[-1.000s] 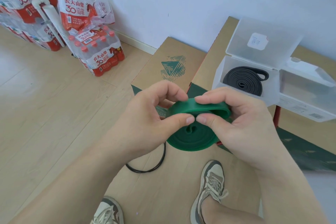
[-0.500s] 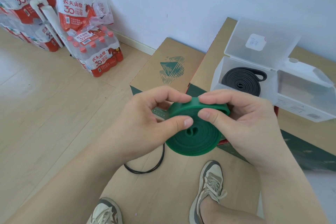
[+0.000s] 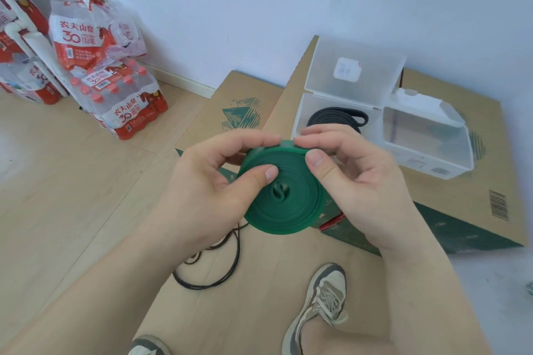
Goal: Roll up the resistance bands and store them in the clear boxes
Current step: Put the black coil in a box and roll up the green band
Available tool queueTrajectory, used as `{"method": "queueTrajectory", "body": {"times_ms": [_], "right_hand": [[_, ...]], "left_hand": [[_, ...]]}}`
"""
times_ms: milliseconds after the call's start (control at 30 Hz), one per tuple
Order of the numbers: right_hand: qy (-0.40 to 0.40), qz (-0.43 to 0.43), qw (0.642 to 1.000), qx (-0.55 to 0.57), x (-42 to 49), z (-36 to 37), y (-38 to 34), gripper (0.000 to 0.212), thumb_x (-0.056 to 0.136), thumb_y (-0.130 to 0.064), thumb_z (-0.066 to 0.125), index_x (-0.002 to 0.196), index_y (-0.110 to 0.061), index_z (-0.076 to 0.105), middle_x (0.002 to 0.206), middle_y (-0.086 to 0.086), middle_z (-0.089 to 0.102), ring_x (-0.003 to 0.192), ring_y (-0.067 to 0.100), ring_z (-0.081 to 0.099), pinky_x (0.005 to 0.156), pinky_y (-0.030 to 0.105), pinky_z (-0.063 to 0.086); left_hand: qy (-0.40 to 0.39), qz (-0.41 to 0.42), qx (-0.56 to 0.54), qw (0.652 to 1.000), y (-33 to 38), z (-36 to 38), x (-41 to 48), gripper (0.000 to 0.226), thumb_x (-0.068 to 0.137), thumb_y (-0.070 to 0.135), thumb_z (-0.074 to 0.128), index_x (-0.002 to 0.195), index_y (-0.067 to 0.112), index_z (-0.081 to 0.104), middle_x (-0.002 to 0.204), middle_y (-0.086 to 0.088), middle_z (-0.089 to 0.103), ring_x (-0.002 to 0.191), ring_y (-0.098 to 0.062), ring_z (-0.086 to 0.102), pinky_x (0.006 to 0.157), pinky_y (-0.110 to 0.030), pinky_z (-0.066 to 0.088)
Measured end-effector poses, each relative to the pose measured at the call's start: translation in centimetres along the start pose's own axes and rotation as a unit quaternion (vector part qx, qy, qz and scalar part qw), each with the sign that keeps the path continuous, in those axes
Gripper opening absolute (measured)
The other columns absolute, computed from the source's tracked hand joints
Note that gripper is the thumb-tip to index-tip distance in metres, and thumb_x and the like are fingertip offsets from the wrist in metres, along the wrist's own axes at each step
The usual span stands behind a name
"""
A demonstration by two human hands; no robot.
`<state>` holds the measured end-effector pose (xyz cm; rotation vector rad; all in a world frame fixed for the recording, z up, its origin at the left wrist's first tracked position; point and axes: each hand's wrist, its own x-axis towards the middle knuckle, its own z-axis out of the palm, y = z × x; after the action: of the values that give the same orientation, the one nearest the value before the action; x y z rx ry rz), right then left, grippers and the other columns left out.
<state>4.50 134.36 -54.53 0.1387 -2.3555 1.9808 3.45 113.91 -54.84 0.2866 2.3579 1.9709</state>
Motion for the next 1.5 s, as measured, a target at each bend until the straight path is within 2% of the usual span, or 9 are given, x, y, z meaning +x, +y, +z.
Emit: {"method": "queueTrajectory", "body": {"times_ms": [300, 533, 833, 967, 1100, 1200, 1300, 1400, 1500], "right_hand": [[0.133, 0.052, 0.989, 0.027, -1.1, -7.9, -0.4, 0.015, 0.091, -0.012, 0.077, 0.097, -0.025, 0.073, 0.096, -0.001, 0.081, 0.09, 0.019, 0.076, 0.076, 0.031, 0.063], [0.206, 0.073, 0.976, -0.011, -1.0, -15.2, 0.3, 0.02, 0.089, -0.015, 0.082, 0.099, -0.03, 0.073, 0.084, -0.003, 0.08, 0.076, 0.015, 0.076, 0.072, 0.032, 0.064], [0.403, 0.079, 0.91, -0.058, 0.4, -21.0, 5.6, 0.015, 0.091, -0.019, 0.079, 0.1, -0.028, 0.071, 0.088, -0.002, 0.077, 0.08, 0.01, 0.074, 0.071, 0.023, 0.058], [0.445, 0.093, 0.889, -0.054, 1.3, -21.3, 7.8, 0.015, 0.093, -0.028, 0.076, 0.106, -0.029, 0.069, 0.089, -0.004, 0.078, 0.084, 0.011, 0.075, 0.073, 0.025, 0.059], [0.484, 0.073, 0.871, -0.04, 2.7, -21.2, 8.2, 0.012, 0.094, -0.029, 0.075, 0.099, -0.034, 0.066, 0.087, -0.005, 0.077, 0.082, 0.009, 0.076, 0.07, 0.021, 0.057], [0.492, 0.046, 0.868, -0.046, 3.5, -21.3, 8.0, 0.015, 0.096, -0.024, 0.074, 0.104, -0.031, 0.065, 0.09, -0.005, 0.076, 0.082, 0.008, 0.074, 0.068, 0.012, 0.052], [0.479, 0.034, 0.874, -0.071, 4.1, -20.9, 8.7, 0.019, 0.096, -0.023, 0.072, 0.11, -0.034, 0.066, 0.098, -0.003, 0.076, 0.092, 0.013, 0.073, 0.083, 0.025, 0.058], [0.497, 0.013, 0.866, -0.058, 4.5, -20.7, 8.4, 0.021, 0.097, -0.019, 0.072, 0.111, -0.032, 0.066, 0.103, -0.003, 0.076, 0.095, 0.011, 0.073, 0.087, 0.024, 0.058], [0.511, 0.004, 0.859, -0.041, 4.5, -21.2, 7.4, 0.02, 0.097, -0.016, 0.072, 0.112, -0.028, 0.065, 0.1, -0.004, 0.075, 0.09, 0.004, 0.072, 0.082, 0.012, 0.054]], "left_hand": [[-0.051, 0.001, -0.003, 0.999, 3.1, 8.3, 4.5, 0.033, 0.089, 0.005, 0.076, 0.105, 0.033, 0.076, 0.098, 0.009, 0.078, 0.086, -0.006, 0.068, 0.074, -0.017, 0.056], [-0.117, -0.031, -0.021, 0.992, 5.8, 16.2, 8.7, 0.027, 0.093, 0.007, 0.073, 0.11, 0.028, 0.074, 0.099, 0.001, 0.077, 0.086, -0.018, 0.073, 0.074, -0.025, 0.062], [-0.239, 0.018, 0.262, 0.935, 4.3, 23.4, 15.8, 0.039, 0.1, 0.026, 0.063, 0.137, 0.031, 0.055, 0.131, 0.011, 0.061, 0.111, -0.01, 0.063, 0.079, -0.026, 0.057], [-0.284, 0.062, 0.339, 0.895, 2.5, 23.3, 15.9, 0.057, 0.096, 0.019, 0.066, 0.147, 0.033, 0.047, 0.148, 0.014, 0.052, 0.134, -0.008, 0.049, 0.113, -0.026, 0.037], [-0.285, 0.097, 0.406, 0.863, 1.8, 22.0, 16.0, 0.066, 0.095, 0.021, 0.069, 0.153, 0.032, 0.04, 0.151, 0.014, 0.048, 0.138, -0.005, 0.042, 0.098, -0.007, 0.022], [-0.287, 0.117, 0.403, 0.861, 1.5, 22.1, 16.2, 0.064, 0.095, 0.023, 0.07, 0.152, 0.034, 0.042, 0.147, 0.016, 0.05, 0.134, -0.003, 0.044, 0.096, -0.006, 0.023], [-0.272, 0.109, 0.392, 0.872, 1.1, 22.4, 17.0, 0.061, 0.094, 0.028, 0.072, 0.149, 0.031, 0.045, 0.144, 0.013, 0.054, 0.127, -0.005, 0.05, 0.103, -0.017, 0.035], [-0.285, 0.146, 0.447, 0.835, 0.7, 23.1, 18.1, 0.04, 0.094, 0.026, 0.07, 0.134, 0.031, 0.063, 0.137, 0.015, 0.06, 0.124, -0.012, 0.056, 0.106, -0.034, 0.046], [-0.288, 0.181, 0.475, 0.812, 0.3, 24.1, 18.2, 0.021, 0.098, 0.017, 0.062, 0.109, 0.031, 0.075, 0.114, 0.017, 0.067, 0.111, -0.013, 0.06, 0.092, -0.033, 0.051]]}}
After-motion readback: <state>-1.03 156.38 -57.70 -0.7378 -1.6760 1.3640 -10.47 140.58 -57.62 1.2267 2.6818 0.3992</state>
